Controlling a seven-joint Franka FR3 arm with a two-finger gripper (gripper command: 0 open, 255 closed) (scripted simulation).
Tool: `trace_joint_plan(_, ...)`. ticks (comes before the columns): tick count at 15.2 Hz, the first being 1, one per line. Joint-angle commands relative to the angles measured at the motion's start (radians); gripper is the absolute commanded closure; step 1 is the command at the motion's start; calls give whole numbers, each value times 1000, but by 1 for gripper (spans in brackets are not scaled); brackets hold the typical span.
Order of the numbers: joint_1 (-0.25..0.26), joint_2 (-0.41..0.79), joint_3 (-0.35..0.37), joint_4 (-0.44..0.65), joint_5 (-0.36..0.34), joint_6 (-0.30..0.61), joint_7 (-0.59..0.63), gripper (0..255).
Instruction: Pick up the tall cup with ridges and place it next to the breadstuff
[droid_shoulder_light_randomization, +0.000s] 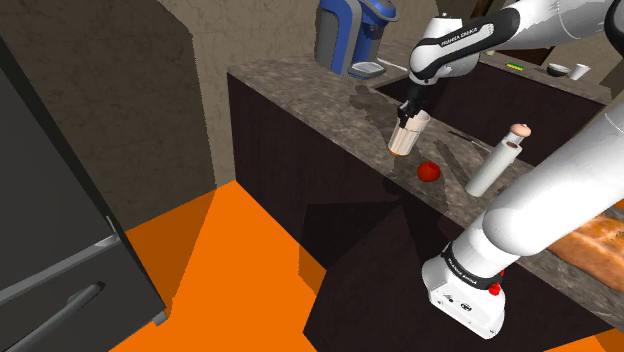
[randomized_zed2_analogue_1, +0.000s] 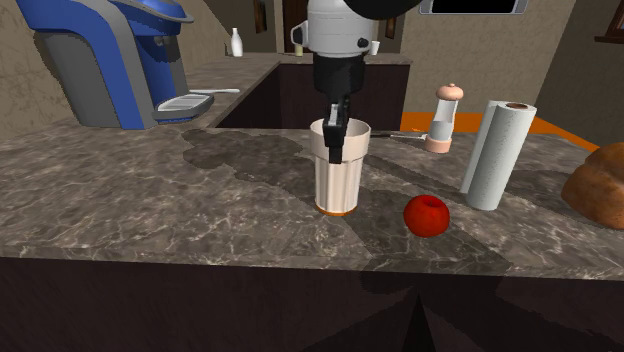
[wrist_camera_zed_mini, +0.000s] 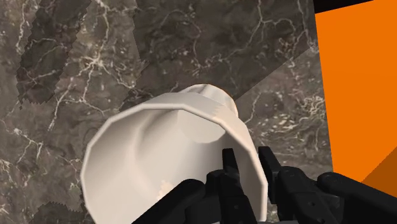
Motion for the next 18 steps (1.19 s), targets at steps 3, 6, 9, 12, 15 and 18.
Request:
trace_joint_plan(3, 0, 0, 0, 0, 0, -1, 0, 255)
trace_joint_plan(6, 0, 1, 0, 0, 0, 0, 0, 255)
trace_joint_plan(9, 0, -22, 4, 21, -6, -43, 3, 255)
trace_joint_plan(12, 0, -43, 9, 44, -11, -86, 5, 255)
trace_joint_plan(15, 0, -61, 14, 69, -14, -128, 7, 255)
trace_joint_plan(18, 1, -77, 19, 96, -16, -170, 7, 255)
